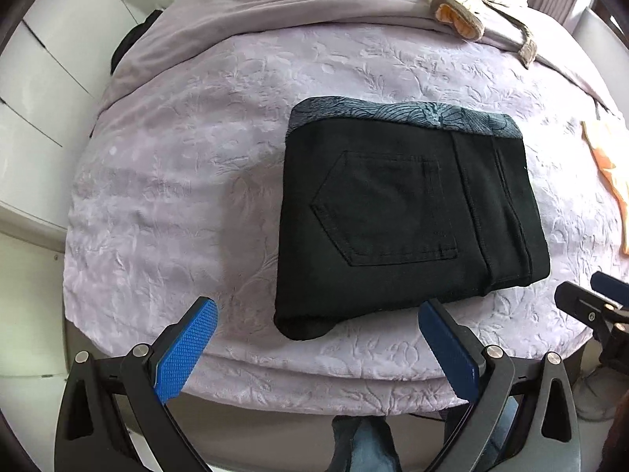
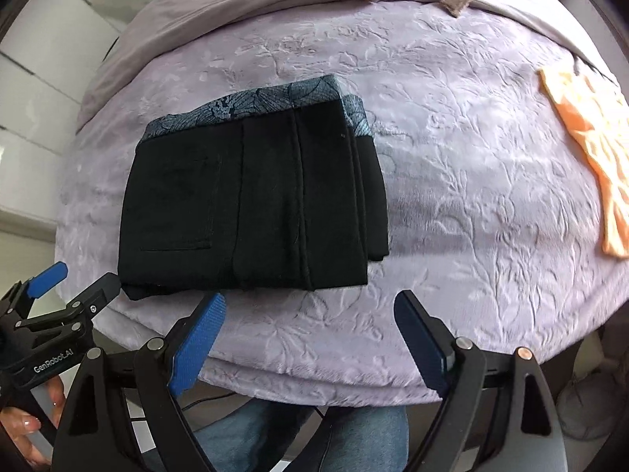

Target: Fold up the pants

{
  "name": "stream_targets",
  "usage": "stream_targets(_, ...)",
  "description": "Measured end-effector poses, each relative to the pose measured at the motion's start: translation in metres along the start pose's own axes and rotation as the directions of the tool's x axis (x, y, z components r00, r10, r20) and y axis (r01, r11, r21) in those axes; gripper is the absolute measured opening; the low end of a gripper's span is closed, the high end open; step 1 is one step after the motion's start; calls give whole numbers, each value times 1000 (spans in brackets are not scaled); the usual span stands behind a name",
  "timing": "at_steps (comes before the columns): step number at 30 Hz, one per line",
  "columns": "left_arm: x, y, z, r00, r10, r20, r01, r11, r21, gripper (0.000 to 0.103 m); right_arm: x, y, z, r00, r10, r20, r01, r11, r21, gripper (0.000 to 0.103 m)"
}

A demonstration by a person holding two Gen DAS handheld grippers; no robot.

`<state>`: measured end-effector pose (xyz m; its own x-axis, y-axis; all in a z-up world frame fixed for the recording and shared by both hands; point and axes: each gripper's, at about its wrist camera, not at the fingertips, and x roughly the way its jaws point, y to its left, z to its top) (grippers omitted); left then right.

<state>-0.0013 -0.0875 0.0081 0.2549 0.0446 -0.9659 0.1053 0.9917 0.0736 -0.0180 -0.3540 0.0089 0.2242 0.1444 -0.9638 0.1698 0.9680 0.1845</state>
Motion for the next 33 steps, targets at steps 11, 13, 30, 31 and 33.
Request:
stream_targets(11,-3,-2,4,1000,-13,23,13,1000,21,103,-7,15,-2,998,-66,3,66,998,-23,90)
stream_targets(13,-4,-3,5,1000,-12,25,11,1000,17,103,-9,16,-1,998,-70,3,70,997,-30,90)
stream_targets(30,-7,-4,1,999,-7,31,7,1000,16,103,-11,24,0,997,-83,8,83,995,-62,90)
stream_targets(31,-8,-4,1,999,-7,32,6,1000,19,103,-11,24,-1,997,-83,10,83,995,-60,90)
stream_targets(33,-8,-5,1,999,-6,34,6,1000,24,103,-12,24,-2,996,-84,12,84,995,-58,90)
